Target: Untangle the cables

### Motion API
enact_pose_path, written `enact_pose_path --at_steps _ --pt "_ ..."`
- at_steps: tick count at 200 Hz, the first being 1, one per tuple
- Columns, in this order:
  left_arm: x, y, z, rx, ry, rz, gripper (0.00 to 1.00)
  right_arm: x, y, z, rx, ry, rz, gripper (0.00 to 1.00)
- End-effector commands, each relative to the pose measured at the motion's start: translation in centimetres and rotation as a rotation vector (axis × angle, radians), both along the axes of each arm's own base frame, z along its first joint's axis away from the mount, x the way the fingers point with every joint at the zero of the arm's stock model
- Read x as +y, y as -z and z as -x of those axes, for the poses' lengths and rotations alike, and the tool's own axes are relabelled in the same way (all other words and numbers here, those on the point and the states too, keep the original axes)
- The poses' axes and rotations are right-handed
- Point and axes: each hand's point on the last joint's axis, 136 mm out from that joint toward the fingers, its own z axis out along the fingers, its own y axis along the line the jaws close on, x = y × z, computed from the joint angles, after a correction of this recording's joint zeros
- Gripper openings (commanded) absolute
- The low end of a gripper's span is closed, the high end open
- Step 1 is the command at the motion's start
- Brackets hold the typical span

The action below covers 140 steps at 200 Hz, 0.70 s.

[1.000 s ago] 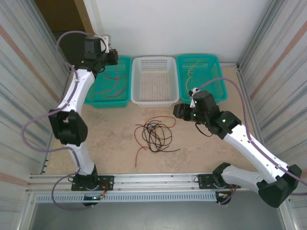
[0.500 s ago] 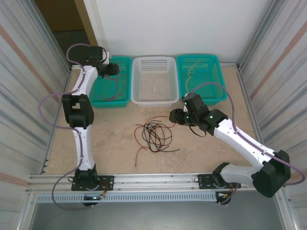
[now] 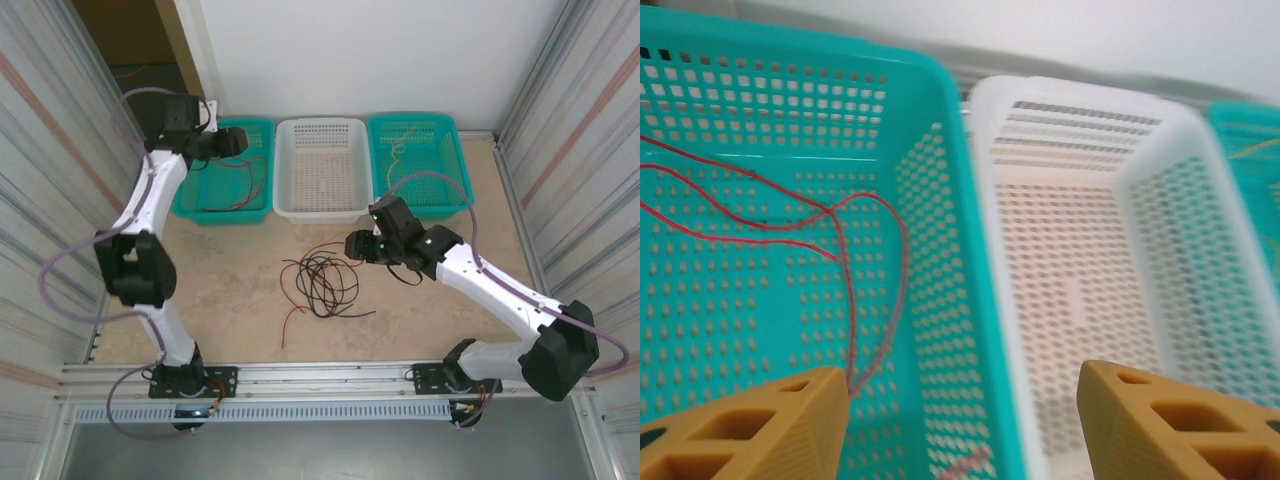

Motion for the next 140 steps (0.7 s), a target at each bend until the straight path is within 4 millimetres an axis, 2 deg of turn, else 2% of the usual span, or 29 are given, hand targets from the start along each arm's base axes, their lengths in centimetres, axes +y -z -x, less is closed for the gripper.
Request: enact_pose_path --at_steps 1,16,36,57,75,83,99,122,140 --pt "-4.8 -2.7 5.2 -0.059 0.101 0.107 0.63 0.4 1.2 0.2 0.050 0.017 0.057 0.55" --pt "-7.9 -1.3 9.7 -0.012 0.181 0.115 0.60 0.9 2.6 0.2 0.094 0.015 0.090 0.57" --pt "-11.0 2.2 16.3 0.083 0.271 0.077 0.56 1.2 5.4 0.4 0.162 0.021 0.142 0.55" --pt "-11.9 6.5 22.2 0.185 0.290 0.003 0.58 0.8 8.1 0.8 0.223 0.037 0.198 0.52" --pt "-11.7 10.1 25.8 0.296 0.275 -0.037 0.56 1.1 9.8 1.1 0.252 0.024 0.213 0.51" --pt "-11.3 11.3 26.9 0.338 0.255 -0.037 0.53 1.3 10.4 1.3 0.261 0.009 0.223 0.51" --pt "-10.5 12.8 28.1 0.389 0.198 -0.009 0.47 1.9 11.3 1.5 0.284 -0.028 0.227 0.42" --pt "-10.9 13.1 28.4 0.383 0.167 0.081 0.45 2.1 12.9 1.8 0.319 -0.041 0.239 0.32" --pt "-11.4 12.9 28.1 0.382 0.165 0.113 0.44 2.3 14.1 2.2 0.350 -0.048 0.238 0.28"
